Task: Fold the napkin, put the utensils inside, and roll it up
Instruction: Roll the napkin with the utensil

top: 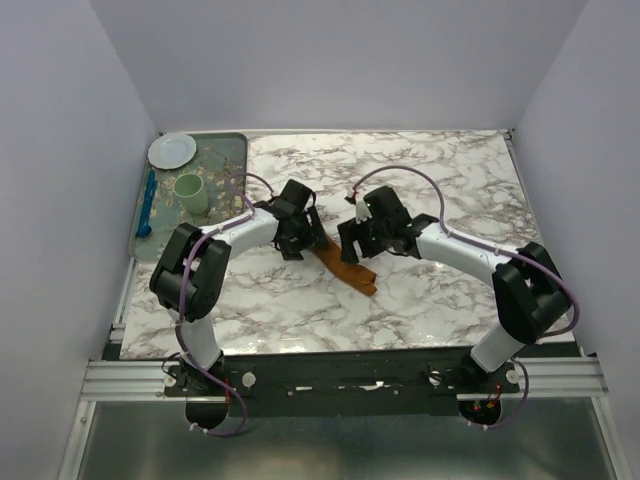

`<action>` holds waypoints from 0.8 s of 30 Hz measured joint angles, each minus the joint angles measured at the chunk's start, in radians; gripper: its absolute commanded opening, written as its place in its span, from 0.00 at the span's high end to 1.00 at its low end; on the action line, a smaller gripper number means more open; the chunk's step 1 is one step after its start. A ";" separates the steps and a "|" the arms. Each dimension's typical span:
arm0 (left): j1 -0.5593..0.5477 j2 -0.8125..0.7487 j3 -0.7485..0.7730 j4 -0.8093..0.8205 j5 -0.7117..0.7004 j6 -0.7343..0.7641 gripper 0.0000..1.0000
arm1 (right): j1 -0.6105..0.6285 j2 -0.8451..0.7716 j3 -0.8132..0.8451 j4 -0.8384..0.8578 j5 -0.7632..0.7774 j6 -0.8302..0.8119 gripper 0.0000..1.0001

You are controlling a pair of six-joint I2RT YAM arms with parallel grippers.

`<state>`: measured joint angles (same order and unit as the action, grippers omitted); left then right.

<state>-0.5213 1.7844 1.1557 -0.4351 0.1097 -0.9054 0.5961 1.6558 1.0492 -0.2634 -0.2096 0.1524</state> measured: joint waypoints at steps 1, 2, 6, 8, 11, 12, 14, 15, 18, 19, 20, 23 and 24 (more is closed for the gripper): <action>0.000 0.014 0.001 0.005 0.006 -0.004 0.18 | 0.023 -0.013 0.000 -0.008 0.029 -0.011 0.08; 0.000 0.027 0.002 0.007 0.010 -0.006 0.18 | 0.061 -0.031 0.000 -0.023 0.081 -0.033 0.07; 0.001 0.032 0.008 0.012 0.014 -0.012 0.17 | 0.242 -0.046 0.000 -0.028 0.303 -0.128 0.01; 0.003 0.032 0.008 0.011 0.014 -0.013 0.17 | 0.299 -0.031 0.001 -0.031 0.369 -0.163 0.01; 0.013 0.032 0.008 0.011 0.017 -0.013 0.17 | 0.346 0.022 0.021 -0.038 0.462 -0.211 0.01; 0.018 0.032 0.008 0.012 0.021 -0.013 0.17 | 0.350 0.037 0.028 -0.039 0.480 -0.221 0.01; 0.025 0.034 0.008 0.012 0.029 -0.013 0.17 | 0.356 0.072 0.040 -0.040 0.512 -0.238 0.02; 0.029 0.036 0.008 0.013 0.034 -0.013 0.17 | 0.357 0.095 0.046 -0.039 0.526 -0.244 0.03; 0.036 0.045 0.015 0.014 0.054 -0.014 0.17 | 0.358 0.137 0.048 -0.039 0.546 -0.259 0.05; 0.039 0.048 0.016 0.016 0.061 -0.014 0.17 | 0.358 0.140 0.051 -0.037 0.546 -0.261 0.06; 0.043 0.050 0.019 0.016 0.066 -0.015 0.17 | 0.358 0.140 0.053 -0.037 0.546 -0.261 0.06; 0.049 0.057 0.028 0.017 0.075 -0.016 0.16 | 0.359 0.151 0.063 -0.036 0.546 -0.259 0.13; 0.054 0.061 0.032 0.017 0.079 -0.015 0.16 | 0.359 0.157 0.065 -0.035 0.546 -0.256 0.20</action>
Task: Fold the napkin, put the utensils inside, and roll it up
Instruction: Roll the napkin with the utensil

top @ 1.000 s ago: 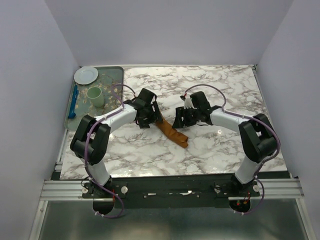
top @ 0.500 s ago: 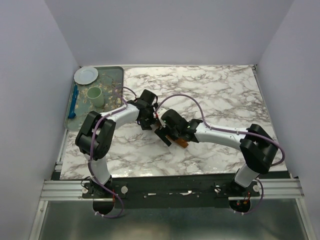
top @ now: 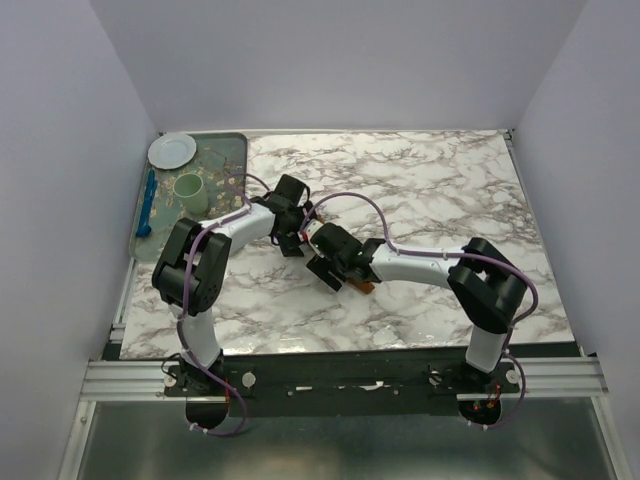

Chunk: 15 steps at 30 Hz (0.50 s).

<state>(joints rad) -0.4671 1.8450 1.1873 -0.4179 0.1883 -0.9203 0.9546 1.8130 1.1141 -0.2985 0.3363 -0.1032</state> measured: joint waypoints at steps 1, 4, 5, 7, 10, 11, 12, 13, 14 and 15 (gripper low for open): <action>0.002 0.002 0.002 0.000 0.005 0.000 0.15 | 0.000 0.007 0.009 0.000 0.000 0.003 0.23; 0.012 0.002 0.002 0.001 0.011 0.008 0.13 | -0.004 0.032 0.029 0.006 0.003 0.032 0.27; 0.018 0.002 0.002 0.001 0.014 0.011 0.12 | -0.007 0.034 0.032 0.006 0.004 0.035 0.30; 0.031 -0.001 0.001 0.002 0.015 0.019 0.12 | -0.009 0.039 0.036 0.007 0.005 0.055 0.33; 0.060 -0.018 -0.014 0.010 0.014 0.038 0.11 | -0.016 0.044 0.037 0.011 0.005 0.092 0.41; 0.069 -0.024 -0.019 0.010 0.014 0.042 0.11 | -0.021 0.045 0.037 0.013 0.005 0.104 0.42; 0.079 -0.032 -0.027 0.011 0.014 0.047 0.11 | -0.023 0.046 0.037 0.015 0.005 0.110 0.44; 0.087 -0.040 -0.032 0.012 0.014 0.051 0.11 | -0.028 0.048 0.037 0.018 0.004 0.117 0.46; 0.096 -0.047 -0.039 0.013 0.014 0.057 0.11 | -0.031 0.049 0.037 0.020 0.003 0.123 0.48; 0.105 -0.056 -0.045 0.015 0.015 0.060 0.11 | -0.037 0.049 0.036 0.022 0.000 0.131 0.52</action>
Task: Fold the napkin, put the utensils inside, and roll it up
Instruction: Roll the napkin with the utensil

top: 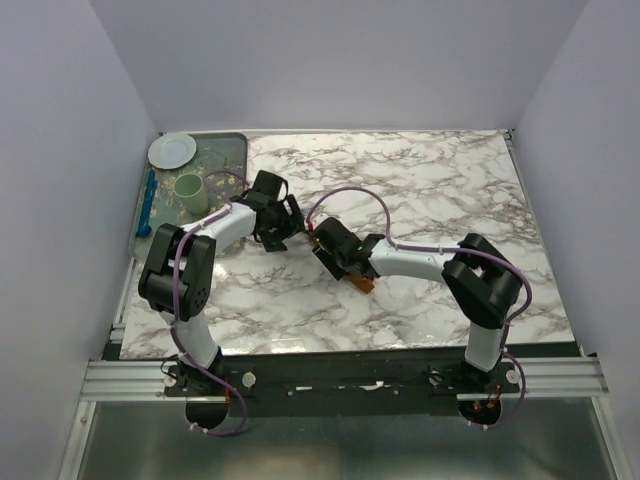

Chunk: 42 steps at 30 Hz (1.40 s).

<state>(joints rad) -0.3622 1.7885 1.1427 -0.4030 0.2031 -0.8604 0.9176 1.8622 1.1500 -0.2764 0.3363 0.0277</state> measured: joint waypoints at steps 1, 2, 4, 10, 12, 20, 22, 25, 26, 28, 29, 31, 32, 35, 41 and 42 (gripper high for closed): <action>0.003 -0.006 -0.006 0.006 0.000 0.003 0.11 | -0.005 0.000 -0.002 0.003 -0.009 0.005 0.54; 0.005 -0.015 -0.015 0.017 0.011 0.003 0.11 | -0.010 0.000 -0.002 0.006 -0.014 0.006 0.55; 0.003 -0.024 -0.030 0.038 0.027 0.002 0.11 | -0.026 0.000 -0.007 0.017 -0.041 0.014 0.58; -0.026 -0.029 -0.045 0.096 0.068 -0.018 0.10 | -0.125 -0.025 -0.044 0.066 -0.235 0.047 0.61; -0.040 -0.029 -0.045 0.113 0.074 -0.032 0.10 | -0.175 -0.035 -0.056 0.082 -0.331 0.063 0.62; -0.071 0.002 0.014 0.142 0.081 -0.072 0.12 | -0.360 -0.037 -0.109 0.151 -0.733 0.130 0.62; -0.074 0.012 0.036 0.145 0.083 -0.077 0.13 | -0.386 -0.033 -0.119 0.158 -0.809 0.139 0.62; -0.081 0.029 0.074 0.149 0.088 -0.083 0.16 | -0.414 -0.018 -0.132 0.175 -0.909 0.153 0.60; -0.083 0.035 0.089 0.151 0.090 -0.084 0.16 | -0.422 -0.014 -0.134 0.179 -0.931 0.156 0.60; -0.088 0.047 0.110 0.152 0.095 -0.086 0.15 | -0.438 -0.006 -0.138 0.184 -0.978 0.161 0.59; -0.092 0.054 0.122 0.150 0.094 -0.086 0.14 | -0.443 -0.003 -0.138 0.185 -0.991 0.164 0.59; -0.105 0.073 0.151 0.131 0.093 -0.086 0.13 | -0.455 0.003 -0.138 0.187 -1.020 0.168 0.59; -0.109 0.079 0.161 0.116 0.089 -0.086 0.13 | -0.459 0.006 -0.138 0.188 -1.029 0.171 0.59; -0.129 0.094 0.196 0.051 0.051 -0.087 0.13 | -0.472 0.019 -0.138 0.195 -1.057 0.180 0.57; -0.167 0.094 0.209 -0.040 -0.034 -0.087 0.14 | -0.481 0.031 -0.138 0.206 -1.091 0.189 0.54; -0.179 0.094 0.209 -0.052 -0.049 -0.087 0.14 | -0.481 0.032 -0.138 0.206 -1.092 0.190 0.53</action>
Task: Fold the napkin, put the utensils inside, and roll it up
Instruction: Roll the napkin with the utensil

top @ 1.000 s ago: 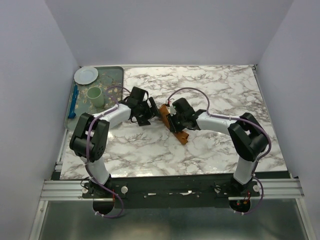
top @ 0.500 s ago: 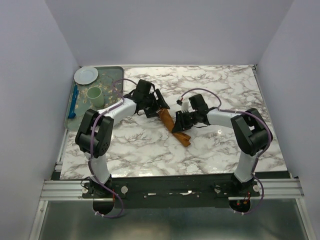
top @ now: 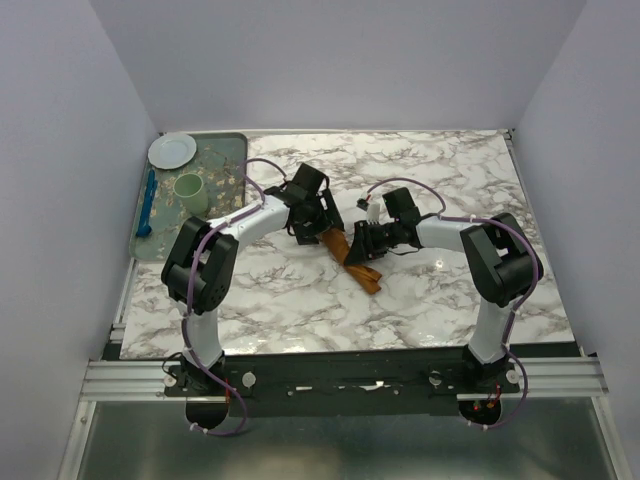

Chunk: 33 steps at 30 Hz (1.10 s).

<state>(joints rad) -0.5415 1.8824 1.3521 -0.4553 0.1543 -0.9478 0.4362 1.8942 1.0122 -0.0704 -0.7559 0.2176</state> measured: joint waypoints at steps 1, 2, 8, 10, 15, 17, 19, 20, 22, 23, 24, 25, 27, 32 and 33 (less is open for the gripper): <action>-0.009 0.000 0.000 -0.006 -0.012 0.000 0.14 | 0.000 0.000 0.000 0.000 -0.002 0.000 0.51; -0.016 0.000 0.000 -0.009 -0.018 0.000 0.14 | 0.000 0.000 0.000 0.001 -0.003 0.001 0.50; -0.034 0.043 0.027 -0.025 -0.050 0.005 0.17 | -0.004 -0.003 0.000 0.000 -0.005 0.001 0.45; -0.034 0.076 0.038 -0.025 -0.059 0.008 0.19 | -0.004 -0.005 0.000 -0.002 -0.004 -0.001 0.43; -0.030 0.096 0.040 -0.033 -0.090 0.022 0.21 | -0.004 -0.028 0.000 -0.031 0.023 -0.018 0.37; -0.029 0.096 0.039 -0.033 -0.102 0.026 0.21 | -0.004 -0.041 0.000 -0.047 0.042 -0.029 0.34; -0.029 0.095 0.038 -0.032 -0.107 0.029 0.20 | -0.002 -0.063 0.000 -0.080 0.075 -0.047 0.29; -0.029 0.095 0.037 -0.031 -0.107 0.030 0.19 | 0.003 -0.074 0.001 -0.097 0.096 -0.055 0.27; -0.029 0.087 0.025 -0.021 -0.109 0.032 0.16 | 0.017 -0.109 0.005 -0.143 0.156 -0.072 0.22; -0.029 0.083 0.018 -0.019 -0.109 0.032 0.16 | 0.026 -0.124 0.010 -0.161 0.185 -0.080 0.20; -0.028 0.071 0.005 -0.015 -0.109 0.035 0.15 | 0.040 -0.140 0.014 -0.173 0.216 -0.088 0.18; -0.028 0.065 -0.003 -0.014 -0.109 0.035 0.14 | 0.053 -0.153 0.016 -0.181 0.241 -0.093 0.15; -0.024 0.047 -0.023 -0.014 -0.107 0.035 0.14 | 0.100 -0.198 0.019 -0.203 0.333 -0.107 0.12; -0.001 0.004 -0.036 -0.014 -0.084 0.035 0.13 | 0.249 -0.244 0.046 -0.232 0.594 -0.148 0.06; 0.006 -0.006 -0.040 -0.011 -0.080 0.034 0.13 | 0.277 -0.243 0.049 -0.233 0.638 -0.156 0.06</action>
<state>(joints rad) -0.5354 1.8767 1.3125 -0.4667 0.0738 -0.9134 0.7128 1.6512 1.0615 -0.3031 -0.1177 0.0620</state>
